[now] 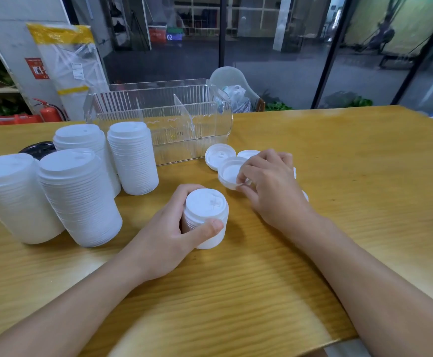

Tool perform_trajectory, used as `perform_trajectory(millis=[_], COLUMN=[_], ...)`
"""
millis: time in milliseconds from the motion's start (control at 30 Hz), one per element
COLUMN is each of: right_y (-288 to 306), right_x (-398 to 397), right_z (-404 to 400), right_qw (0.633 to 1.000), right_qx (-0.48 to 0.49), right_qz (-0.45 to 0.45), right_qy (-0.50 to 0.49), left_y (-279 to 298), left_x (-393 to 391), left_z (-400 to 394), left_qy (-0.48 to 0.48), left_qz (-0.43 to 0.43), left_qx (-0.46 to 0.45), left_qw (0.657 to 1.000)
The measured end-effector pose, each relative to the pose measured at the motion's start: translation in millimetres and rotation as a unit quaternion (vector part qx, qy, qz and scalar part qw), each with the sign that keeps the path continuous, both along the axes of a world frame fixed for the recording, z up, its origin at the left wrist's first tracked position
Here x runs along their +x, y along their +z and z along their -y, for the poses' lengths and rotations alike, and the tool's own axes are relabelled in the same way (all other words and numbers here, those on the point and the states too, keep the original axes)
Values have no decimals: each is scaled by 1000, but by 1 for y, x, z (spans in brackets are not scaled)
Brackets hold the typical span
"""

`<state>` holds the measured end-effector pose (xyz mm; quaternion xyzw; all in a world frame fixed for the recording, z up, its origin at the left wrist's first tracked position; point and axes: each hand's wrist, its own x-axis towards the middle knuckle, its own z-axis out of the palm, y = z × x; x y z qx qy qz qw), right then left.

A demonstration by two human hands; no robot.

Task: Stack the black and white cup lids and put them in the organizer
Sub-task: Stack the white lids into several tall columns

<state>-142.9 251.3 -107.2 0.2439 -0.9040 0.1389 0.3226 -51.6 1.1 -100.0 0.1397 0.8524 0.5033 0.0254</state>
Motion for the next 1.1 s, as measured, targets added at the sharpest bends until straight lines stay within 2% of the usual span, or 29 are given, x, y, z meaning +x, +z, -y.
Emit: perform_trajectory(millis=[333, 400, 467, 533, 600, 733, 867, 967, 1033, 1100], right_y=[1, 4, 10, 19, 23, 18, 19, 18, 18, 20], right_x=[18, 25, 32, 36, 36, 32, 34, 35, 34, 34], right_z=[2, 3, 5, 9, 11, 12, 7, 4, 4, 1], right_qw=[990, 981, 952, 894, 850, 841, 805, 826, 847, 854], right_qx=[-65, -109, -220, -361, -439, -440, -450, -405, -384, -397], right_qz=[106, 137, 188, 235, 264, 292, 357, 367, 347, 316], right_qy=[70, 84, 101, 121, 120, 119, 149, 139, 118, 119], left_y=[0, 0, 0, 1, 1, 1, 0, 0, -1, -1], left_x=[0, -1, -1, -1, -1, 0, -1, 0, -1, -2], left_z=[1, 2, 3, 4, 5, 5, 5, 5, 5, 6], left_qy=[-5, -6, -9, -13, -25, -42, -45, -43, -43, -42], left_qz=[-2, -5, -8, -9, -10, -7, -10, -9, -8, -5], left_qx=[3, 5, 6, 11, 17, 27, 38, 36, 33, 28], left_qw=[1000, 1000, 1000, 1000, 999, 999, 998, 998, 999, 999])
